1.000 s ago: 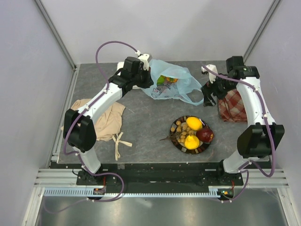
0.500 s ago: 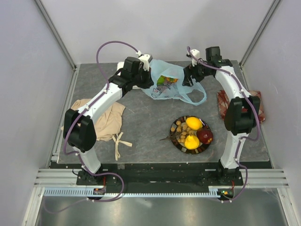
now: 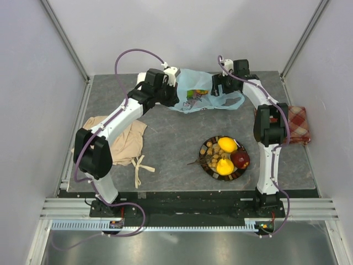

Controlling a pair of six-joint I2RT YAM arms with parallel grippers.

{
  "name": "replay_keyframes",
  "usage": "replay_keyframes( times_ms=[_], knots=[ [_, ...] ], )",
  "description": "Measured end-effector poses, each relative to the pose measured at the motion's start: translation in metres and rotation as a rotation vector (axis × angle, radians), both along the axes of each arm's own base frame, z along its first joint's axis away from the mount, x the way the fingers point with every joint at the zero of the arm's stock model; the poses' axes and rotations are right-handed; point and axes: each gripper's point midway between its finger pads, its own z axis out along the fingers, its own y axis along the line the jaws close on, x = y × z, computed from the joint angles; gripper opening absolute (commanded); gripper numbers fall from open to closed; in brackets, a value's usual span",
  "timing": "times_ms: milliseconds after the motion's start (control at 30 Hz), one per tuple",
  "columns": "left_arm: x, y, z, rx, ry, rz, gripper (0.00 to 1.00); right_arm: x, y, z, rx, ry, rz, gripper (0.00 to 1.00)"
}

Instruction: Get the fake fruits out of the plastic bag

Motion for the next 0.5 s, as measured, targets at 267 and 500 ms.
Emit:
replay_keyframes(
  times_ms=[267, 500],
  knots=[
    [-0.005, 0.0, 0.004, -0.005, -0.004, -0.02, 0.02, -0.012, 0.004, 0.019, 0.0, -0.022, 0.01, 0.85],
    [-0.001, -0.003, 0.006, -0.01, -0.008, -0.022, 0.01, -0.053, 0.051, 0.099, 0.045, -0.146, 0.122, 0.79]
  ],
)
